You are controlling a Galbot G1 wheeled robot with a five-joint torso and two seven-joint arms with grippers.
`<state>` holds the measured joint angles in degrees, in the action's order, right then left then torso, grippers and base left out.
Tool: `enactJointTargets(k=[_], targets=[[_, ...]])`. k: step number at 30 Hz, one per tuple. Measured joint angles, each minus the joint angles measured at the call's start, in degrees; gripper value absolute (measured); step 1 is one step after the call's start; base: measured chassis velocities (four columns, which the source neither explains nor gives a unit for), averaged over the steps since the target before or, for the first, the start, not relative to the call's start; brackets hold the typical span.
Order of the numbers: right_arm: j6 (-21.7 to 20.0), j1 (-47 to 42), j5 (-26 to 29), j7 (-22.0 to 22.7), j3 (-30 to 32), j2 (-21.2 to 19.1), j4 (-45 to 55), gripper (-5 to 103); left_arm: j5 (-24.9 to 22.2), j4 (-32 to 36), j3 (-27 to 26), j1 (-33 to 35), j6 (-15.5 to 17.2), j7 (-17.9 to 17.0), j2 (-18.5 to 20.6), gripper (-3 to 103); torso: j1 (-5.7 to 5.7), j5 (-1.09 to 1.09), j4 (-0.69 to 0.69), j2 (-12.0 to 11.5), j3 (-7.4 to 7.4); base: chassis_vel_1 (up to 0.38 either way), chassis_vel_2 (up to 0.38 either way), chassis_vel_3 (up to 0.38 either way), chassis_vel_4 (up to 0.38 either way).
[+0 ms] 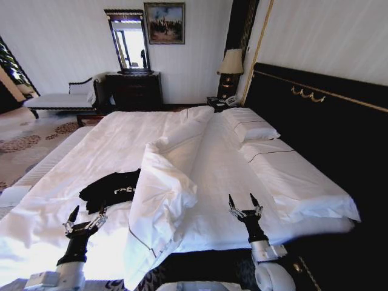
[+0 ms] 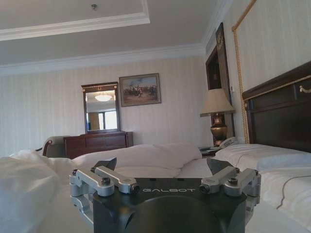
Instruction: Fold the clothes on the bed.
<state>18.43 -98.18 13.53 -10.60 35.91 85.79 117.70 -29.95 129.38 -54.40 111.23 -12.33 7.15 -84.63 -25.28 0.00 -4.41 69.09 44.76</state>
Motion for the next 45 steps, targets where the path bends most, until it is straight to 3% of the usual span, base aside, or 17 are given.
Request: enactJointTargets(k=[22,27,29,32,35,36,41,45], targets=[[1.3,0.3,1.3,-0.2,-1.4,-0.4,-0.7,100,0.4,-0.7,-0.6,0.0,-0.2,0.0,-0.5,100,0.00,0.00,0.00,0.0,0.00,0.044,0.081,-0.049,-0.082],[-1.7,0.3,17.2,1.7,-7.0,-3.1,1.2,100,0.9,-0.9,-0.7,0.2,-0.2,0.0,-0.9,100,0.00,-0.02,0.00,0.0,0.00,0.035,0.032,-0.029,-0.040],[-2.4,0.5,19.6,2.6,-8.0,-3.5,1.6,100,0.9,-1.0,-0.7,0.3,-0.2,0.0,-0.9,100,0.00,-0.01,-0.01,0.0,0.00,0.000,0.000,0.000,0.000],[-7.9,2.7,34.7,9.8,-12.5,-6.0,4.1,100,1.0,-1.3,-0.7,0.4,-0.3,0.0,-1.0,100,0.00,0.01,0.00,0.0,0.00,0.000,0.000,0.000,0.000],[-11.0,3.9,40.8,13.0,-13.8,-6.7,5.3,100,1.0,-1.5,-0.9,0.4,-0.3,0.0,-1.0,100,0.00,0.01,0.00,0.0,0.00,0.000,0.000,0.000,0.000],[-14.2,5.2,45.9,16.2,-15.0,-7.2,6.3,100,1.0,-1.9,-1.0,0.3,-0.4,-0.1,-1.0,100,0.00,0.01,0.00,0.0,0.00,0.000,0.000,0.000,0.000],[-19.9,9.0,53.2,22.0,-17.0,-7.8,6.4,100,1.1,-2.8,-1.1,0.1,-0.4,-0.2,-1.1,100,0.00,-0.01,0.00,0.0,0.00,0.000,0.000,0.000,0.000],[-22.8,12.8,59.0,23.7,-18.3,-9.1,4.1,100,1.4,-3.3,-1.0,0.1,-0.4,-0.2,-1.2,100,0.00,0.00,0.00,0.0,0.00,0.000,0.000,0.000,0.000]])
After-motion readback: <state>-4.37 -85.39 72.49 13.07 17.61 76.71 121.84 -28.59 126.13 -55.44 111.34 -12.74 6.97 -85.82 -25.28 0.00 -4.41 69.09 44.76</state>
